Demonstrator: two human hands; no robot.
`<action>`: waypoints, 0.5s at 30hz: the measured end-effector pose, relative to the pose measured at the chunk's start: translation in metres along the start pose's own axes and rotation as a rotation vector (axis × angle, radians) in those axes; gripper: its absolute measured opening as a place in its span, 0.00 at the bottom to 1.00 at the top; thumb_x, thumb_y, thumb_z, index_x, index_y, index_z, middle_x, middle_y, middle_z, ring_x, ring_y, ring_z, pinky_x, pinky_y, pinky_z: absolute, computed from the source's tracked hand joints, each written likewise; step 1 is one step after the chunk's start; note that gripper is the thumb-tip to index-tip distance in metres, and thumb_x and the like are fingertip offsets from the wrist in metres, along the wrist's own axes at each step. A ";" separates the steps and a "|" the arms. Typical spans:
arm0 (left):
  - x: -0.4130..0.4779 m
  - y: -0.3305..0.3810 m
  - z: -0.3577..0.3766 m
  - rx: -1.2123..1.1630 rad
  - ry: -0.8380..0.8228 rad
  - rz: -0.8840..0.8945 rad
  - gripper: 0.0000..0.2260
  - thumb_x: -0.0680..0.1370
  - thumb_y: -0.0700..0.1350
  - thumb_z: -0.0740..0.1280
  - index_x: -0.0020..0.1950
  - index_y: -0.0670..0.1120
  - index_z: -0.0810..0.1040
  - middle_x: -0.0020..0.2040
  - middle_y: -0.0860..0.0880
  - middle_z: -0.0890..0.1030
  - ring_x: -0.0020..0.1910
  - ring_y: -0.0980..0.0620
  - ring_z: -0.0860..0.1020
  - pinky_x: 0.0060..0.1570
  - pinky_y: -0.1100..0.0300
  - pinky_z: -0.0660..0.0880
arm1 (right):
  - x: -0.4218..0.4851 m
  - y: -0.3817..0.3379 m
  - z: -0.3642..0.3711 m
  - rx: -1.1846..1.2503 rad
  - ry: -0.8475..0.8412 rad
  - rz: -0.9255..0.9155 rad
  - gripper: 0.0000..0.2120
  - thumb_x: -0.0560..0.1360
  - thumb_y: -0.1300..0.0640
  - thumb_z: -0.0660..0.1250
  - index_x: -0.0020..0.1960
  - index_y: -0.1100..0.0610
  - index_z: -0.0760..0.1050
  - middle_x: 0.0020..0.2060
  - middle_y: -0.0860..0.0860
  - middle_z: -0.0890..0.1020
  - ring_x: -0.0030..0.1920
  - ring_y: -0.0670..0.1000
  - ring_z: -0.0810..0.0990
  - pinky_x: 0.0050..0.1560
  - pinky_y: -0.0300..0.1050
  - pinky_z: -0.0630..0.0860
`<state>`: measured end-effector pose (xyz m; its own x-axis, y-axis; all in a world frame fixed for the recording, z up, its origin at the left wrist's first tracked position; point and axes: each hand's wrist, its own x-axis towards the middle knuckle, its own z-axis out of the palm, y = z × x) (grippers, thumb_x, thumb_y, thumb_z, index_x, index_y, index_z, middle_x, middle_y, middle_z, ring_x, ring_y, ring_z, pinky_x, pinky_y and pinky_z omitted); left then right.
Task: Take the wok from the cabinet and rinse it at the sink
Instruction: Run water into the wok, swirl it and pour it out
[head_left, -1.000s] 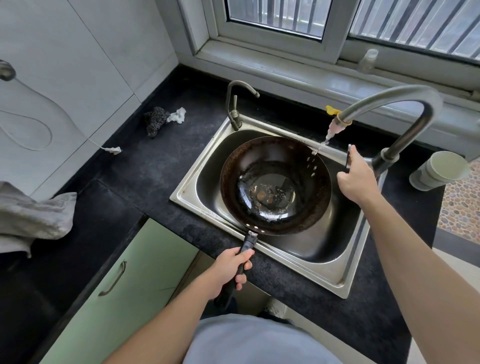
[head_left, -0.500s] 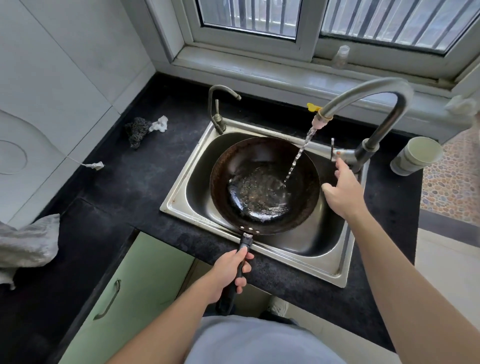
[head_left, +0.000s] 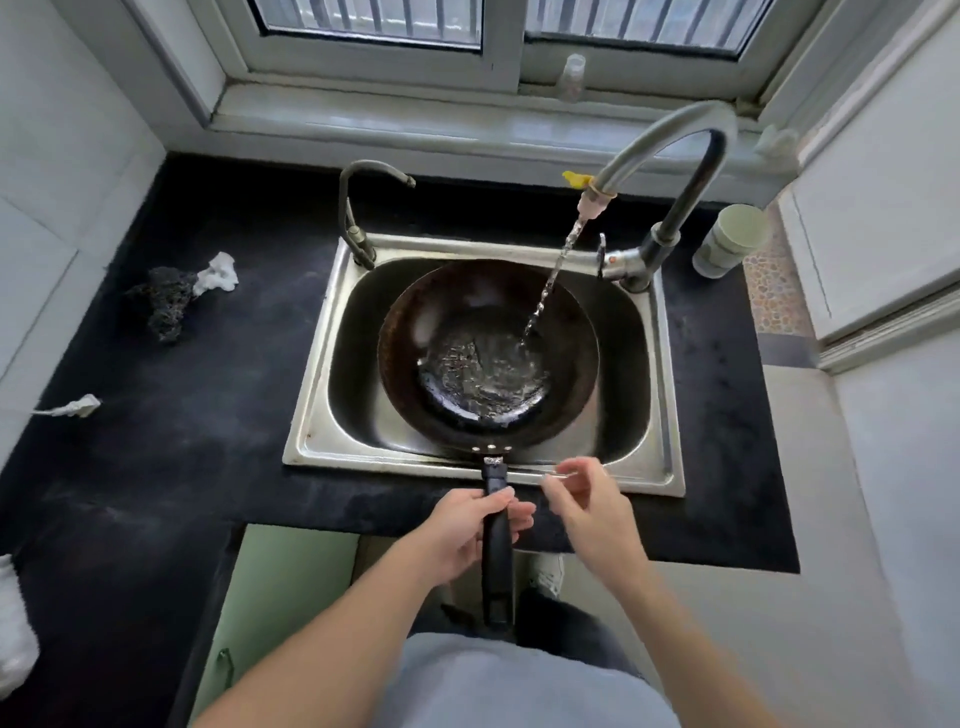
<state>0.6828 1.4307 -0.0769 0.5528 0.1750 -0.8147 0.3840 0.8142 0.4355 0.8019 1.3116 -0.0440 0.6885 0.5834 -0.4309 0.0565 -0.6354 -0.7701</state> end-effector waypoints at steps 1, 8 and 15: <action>0.001 0.001 -0.002 0.023 -0.023 -0.003 0.12 0.80 0.43 0.66 0.58 0.35 0.79 0.53 0.39 0.85 0.52 0.44 0.84 0.59 0.49 0.78 | -0.011 0.003 0.010 0.044 -0.033 0.072 0.08 0.76 0.49 0.72 0.49 0.51 0.77 0.40 0.47 0.84 0.42 0.48 0.83 0.47 0.50 0.81; 0.003 0.007 -0.007 0.040 -0.091 -0.063 0.15 0.80 0.42 0.67 0.60 0.31 0.79 0.52 0.40 0.84 0.48 0.47 0.84 0.47 0.57 0.82 | -0.040 -0.001 0.063 0.257 -0.316 0.342 0.08 0.77 0.52 0.71 0.51 0.55 0.81 0.40 0.51 0.85 0.41 0.50 0.85 0.45 0.48 0.84; 0.001 0.011 -0.011 0.087 -0.124 -0.048 0.14 0.80 0.41 0.66 0.62 0.34 0.78 0.59 0.39 0.83 0.55 0.46 0.83 0.38 0.61 0.80 | -0.040 -0.020 0.078 0.532 -0.209 0.549 0.05 0.79 0.61 0.64 0.44 0.58 0.73 0.26 0.51 0.72 0.23 0.48 0.69 0.20 0.39 0.66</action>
<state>0.6795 1.4464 -0.0771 0.6172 0.0625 -0.7843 0.4722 0.7680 0.4328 0.7168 1.3405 -0.0480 0.3643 0.3731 -0.8533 -0.6414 -0.5638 -0.5204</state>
